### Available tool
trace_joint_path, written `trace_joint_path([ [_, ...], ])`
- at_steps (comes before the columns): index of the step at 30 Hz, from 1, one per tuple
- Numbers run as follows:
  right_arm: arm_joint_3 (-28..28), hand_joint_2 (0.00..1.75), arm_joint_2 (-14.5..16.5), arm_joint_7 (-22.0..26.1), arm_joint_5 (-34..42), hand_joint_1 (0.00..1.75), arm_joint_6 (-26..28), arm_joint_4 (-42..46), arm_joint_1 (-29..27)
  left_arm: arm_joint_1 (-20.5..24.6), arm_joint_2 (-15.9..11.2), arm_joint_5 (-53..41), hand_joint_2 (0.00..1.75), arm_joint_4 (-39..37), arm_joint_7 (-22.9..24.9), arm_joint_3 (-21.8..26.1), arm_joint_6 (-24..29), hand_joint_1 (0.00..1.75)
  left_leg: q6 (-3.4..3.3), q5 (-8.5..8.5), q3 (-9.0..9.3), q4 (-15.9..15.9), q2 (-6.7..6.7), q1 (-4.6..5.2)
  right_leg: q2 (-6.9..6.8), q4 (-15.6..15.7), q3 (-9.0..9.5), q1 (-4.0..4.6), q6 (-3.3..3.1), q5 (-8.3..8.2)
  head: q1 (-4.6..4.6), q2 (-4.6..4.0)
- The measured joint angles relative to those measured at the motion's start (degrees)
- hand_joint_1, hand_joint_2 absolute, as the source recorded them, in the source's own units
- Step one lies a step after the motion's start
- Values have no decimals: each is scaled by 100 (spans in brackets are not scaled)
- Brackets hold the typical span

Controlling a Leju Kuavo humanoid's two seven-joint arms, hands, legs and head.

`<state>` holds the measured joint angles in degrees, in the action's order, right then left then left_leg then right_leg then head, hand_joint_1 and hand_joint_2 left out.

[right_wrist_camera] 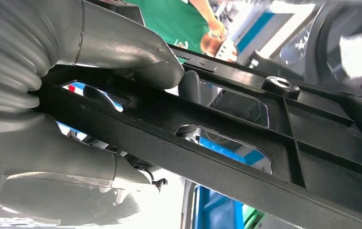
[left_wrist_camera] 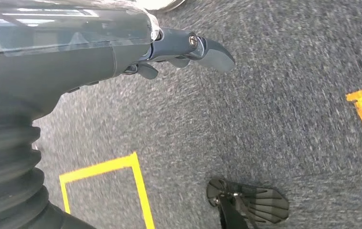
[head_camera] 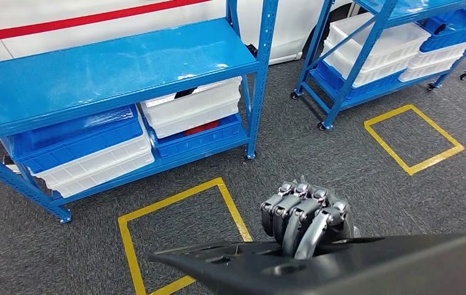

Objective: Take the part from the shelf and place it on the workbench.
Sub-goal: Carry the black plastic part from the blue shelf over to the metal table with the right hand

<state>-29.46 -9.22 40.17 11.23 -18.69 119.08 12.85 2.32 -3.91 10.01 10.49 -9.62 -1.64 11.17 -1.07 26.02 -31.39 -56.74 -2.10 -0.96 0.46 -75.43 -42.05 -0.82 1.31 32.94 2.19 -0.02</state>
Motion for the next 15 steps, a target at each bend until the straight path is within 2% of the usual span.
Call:
trace_joint_path([
  [3,-3,175,-2,0,-1,166,-5,5,-2,0,-1,-2,175,0,0,0,2,0,0,0,0,0,-6,0,-2,11,7,-2,1,-12,0,0],
  [5,-58,175,-5,0,-15,166,-100,88,-18,10,-2,-22,175,0,1,-10,16,0,26,16,7,-20,-103,2,-135,758,423,-5,-12,-352,0,0],
  [7,-118,175,-7,1,34,166,-319,200,-47,31,-14,-37,175,1,-46,-27,33,0,146,69,21,-67,-246,16,-225,1617,858,26,-128,-698,0,0],
  [8,-118,175,-7,2,88,166,-413,221,-50,39,-19,-34,175,1,-80,-31,38,0,209,156,-8,-165,-202,16,-204,1730,892,35,-206,-723,0,0],
  [9,-113,175,-6,2,151,166,-510,232,-54,44,-25,-31,175,2,-117,-33,47,0,269,310,-92,-380,-122,13,-127,1762,879,41,-281,-744,0,0],
  [11,-87,175,-5,2,229,166,-622,220,-51,41,-26,-27,175,2,-147,-33,75,0,307,720,-412,-1119,106,-5,-15,1783,855,33,-346,-783,0,0],
  [12,-71,175,-4,1,247,166,-663,208,-57,35,-26,-29,175,2,-152,-33,89,0,313,867,-575,-1487,147,-7,45,1780,840,40,-355,-792,0,0],
  [13,-47,175,-4,-1,263,166,-700,189,-66,30,-26,-33,175,2,-155,-33,98,0,315,909,-666,-1696,161,-7,110,1776,829,47,-356,-800,0,0],
  [14,-18,175,-4,-2,283,166,-723,164,-76,24,-25,-37,175,2,-162,-33,101,0,310,831,-652,-1678,168,-7,181,1770,823,51,-351,-807,0,0],
  [15,12,175,-5,-2,308,166,-723,133,-84,20,-25,-40,175,2,-178,-32,103,0,298,653,-528,-1426,185,-8,252,1762,821,51,-343,-813,0,0],
])
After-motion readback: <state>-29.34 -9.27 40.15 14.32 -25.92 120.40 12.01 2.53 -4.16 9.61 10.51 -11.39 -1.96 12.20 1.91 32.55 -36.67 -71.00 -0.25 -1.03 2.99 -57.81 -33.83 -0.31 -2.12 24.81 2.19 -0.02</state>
